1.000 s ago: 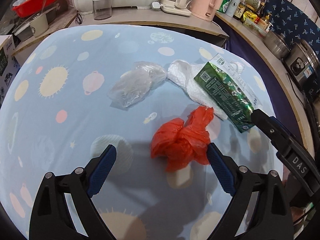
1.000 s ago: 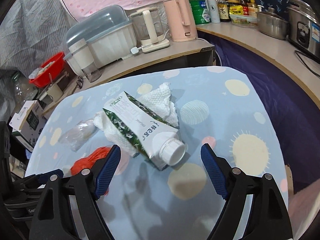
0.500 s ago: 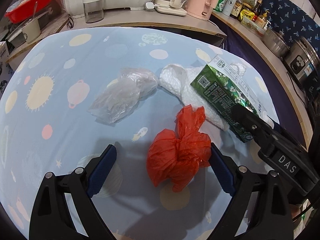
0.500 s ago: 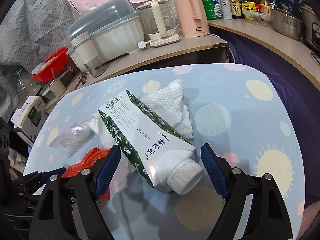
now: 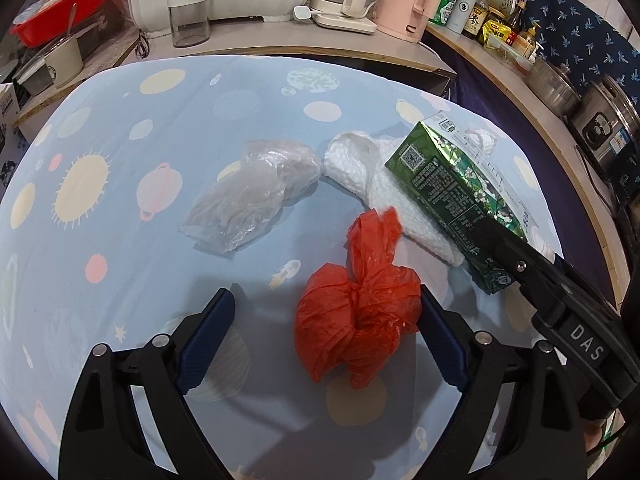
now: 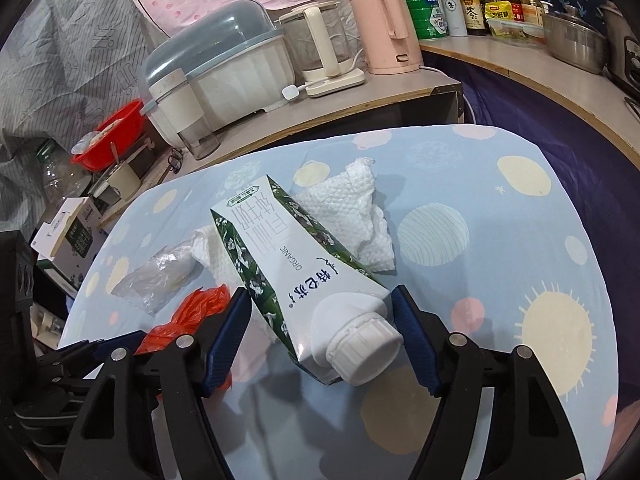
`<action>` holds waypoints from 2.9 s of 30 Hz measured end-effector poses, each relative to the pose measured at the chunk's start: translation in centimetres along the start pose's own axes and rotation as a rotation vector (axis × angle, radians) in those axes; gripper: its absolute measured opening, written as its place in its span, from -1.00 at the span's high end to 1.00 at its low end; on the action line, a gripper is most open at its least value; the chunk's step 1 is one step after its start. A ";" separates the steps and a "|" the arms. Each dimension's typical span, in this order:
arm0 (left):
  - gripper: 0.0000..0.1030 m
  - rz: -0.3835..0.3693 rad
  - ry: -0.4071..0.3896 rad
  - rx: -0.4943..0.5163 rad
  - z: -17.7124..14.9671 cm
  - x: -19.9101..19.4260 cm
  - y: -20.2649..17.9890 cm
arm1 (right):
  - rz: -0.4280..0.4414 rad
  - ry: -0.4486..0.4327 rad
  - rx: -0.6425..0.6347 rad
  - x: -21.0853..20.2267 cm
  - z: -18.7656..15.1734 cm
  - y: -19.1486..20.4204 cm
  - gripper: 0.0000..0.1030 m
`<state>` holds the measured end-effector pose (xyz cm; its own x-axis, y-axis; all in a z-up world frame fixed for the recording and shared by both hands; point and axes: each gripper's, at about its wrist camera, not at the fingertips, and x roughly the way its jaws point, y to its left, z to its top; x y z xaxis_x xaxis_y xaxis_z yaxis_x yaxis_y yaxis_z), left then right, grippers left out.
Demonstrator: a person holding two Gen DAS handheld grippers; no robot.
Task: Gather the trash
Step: 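Lower the left tool to the red bag while the right tool approaches the juice box, then grasp the clear wrapper with the left tool while the right tool grasps the white tissue, then carry the clear wrapper and white tissue over the bin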
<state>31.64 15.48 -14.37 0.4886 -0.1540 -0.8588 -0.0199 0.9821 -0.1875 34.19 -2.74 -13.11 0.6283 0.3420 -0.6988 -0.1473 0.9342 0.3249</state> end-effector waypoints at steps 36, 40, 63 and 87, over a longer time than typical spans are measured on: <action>-0.12 0.018 -0.022 -0.068 6.1 1.2 3.4 | -0.048 0.114 -0.092 4.1 7.5 0.0 -0.13; 0.30 0.009 0.003 -0.058 6.0 2.3 3.5 | -0.075 0.188 -0.125 6.3 7.3 -0.2 0.21; 0.92 -0.045 -0.075 -0.034 2.8 -6.3 2.6 | -0.040 -0.064 -0.009 -7.4 5.6 0.3 0.91; 0.92 -0.195 -0.158 0.205 -6.6 -19.1 -11.7 | -0.162 -0.300 0.139 -30.8 -1.7 -5.4 0.91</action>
<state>16.74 6.21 1.07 0.5959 -0.3381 -0.7284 0.2553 0.9398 -0.2273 14.29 -18.18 5.59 0.8339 0.1266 -0.5372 0.0650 0.9440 0.3234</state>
